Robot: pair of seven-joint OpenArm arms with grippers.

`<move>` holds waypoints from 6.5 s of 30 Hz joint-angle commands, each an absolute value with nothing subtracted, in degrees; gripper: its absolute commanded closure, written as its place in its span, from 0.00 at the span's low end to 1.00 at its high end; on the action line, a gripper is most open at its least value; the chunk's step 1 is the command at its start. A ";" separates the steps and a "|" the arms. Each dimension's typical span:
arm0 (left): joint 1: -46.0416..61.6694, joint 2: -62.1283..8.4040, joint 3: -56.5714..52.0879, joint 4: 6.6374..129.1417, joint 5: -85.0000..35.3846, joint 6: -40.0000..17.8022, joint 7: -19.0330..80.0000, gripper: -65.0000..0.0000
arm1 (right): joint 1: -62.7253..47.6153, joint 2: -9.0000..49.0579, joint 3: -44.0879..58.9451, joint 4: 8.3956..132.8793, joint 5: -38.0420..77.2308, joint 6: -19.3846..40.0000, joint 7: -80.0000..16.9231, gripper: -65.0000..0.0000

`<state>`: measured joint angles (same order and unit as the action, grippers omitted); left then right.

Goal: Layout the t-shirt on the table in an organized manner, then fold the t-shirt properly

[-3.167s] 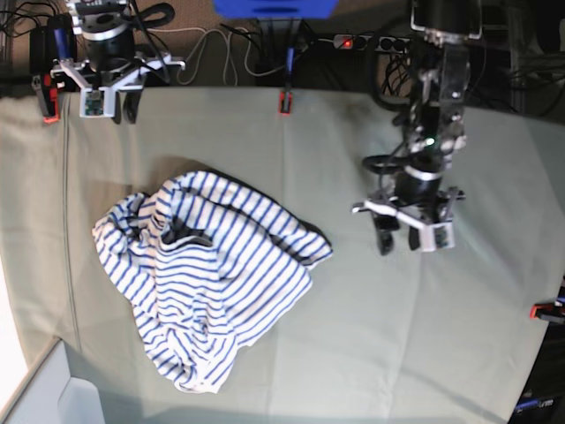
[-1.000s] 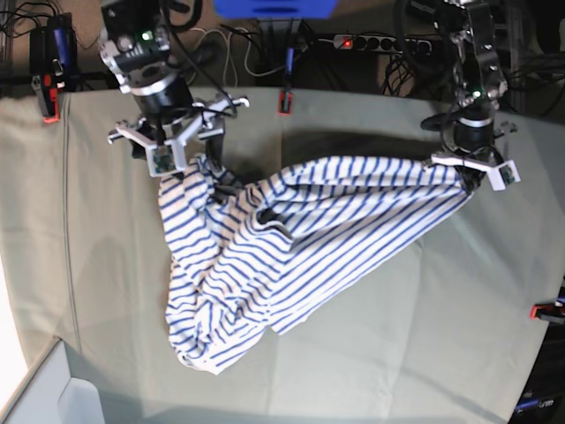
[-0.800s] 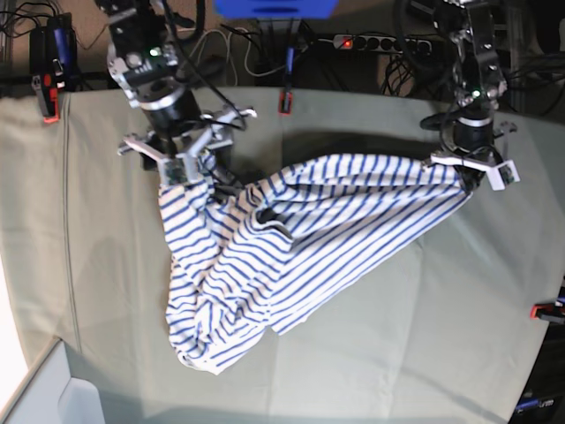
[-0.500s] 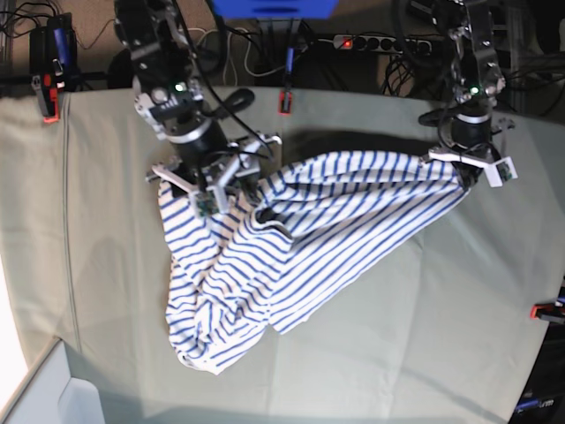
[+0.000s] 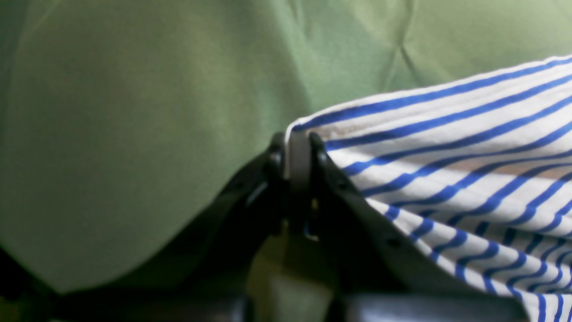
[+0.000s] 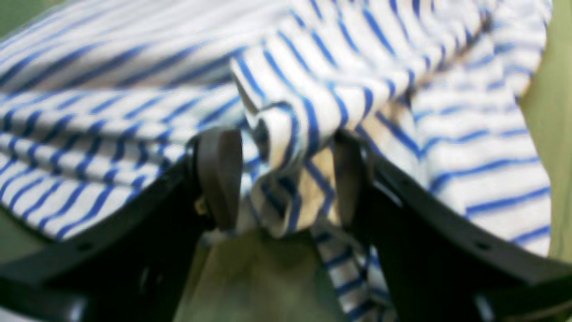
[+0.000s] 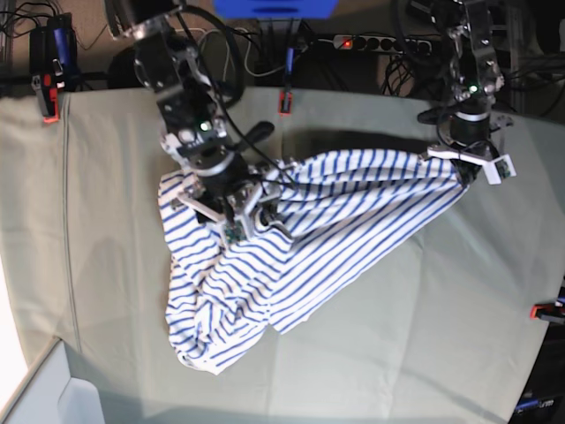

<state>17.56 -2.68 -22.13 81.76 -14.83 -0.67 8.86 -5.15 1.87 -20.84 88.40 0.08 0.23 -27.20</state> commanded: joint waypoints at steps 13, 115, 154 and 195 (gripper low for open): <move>18.15 -3.30 -22.73 83.30 -14.73 -0.40 7.25 1.00 | -8.84 3.12 -6.99 101.32 0.22 0.40 -25.71 1.00; 20.79 -2.77 -34.68 92.79 -14.81 -0.40 7.25 1.00 | 4.88 0.04 -6.73 103.87 0.31 20.79 -25.71 1.00; -63.43 -9.45 -8.92 90.59 -14.02 -0.22 31.16 1.00 | 74.15 9.89 14.99 87.78 -5.58 28.88 -38.46 1.00; 21.76 -4.79 -35.21 91.38 -14.73 -0.31 18.42 1.00 | -38.11 -0.04 13.32 108.44 21.67 34.42 -14.99 1.00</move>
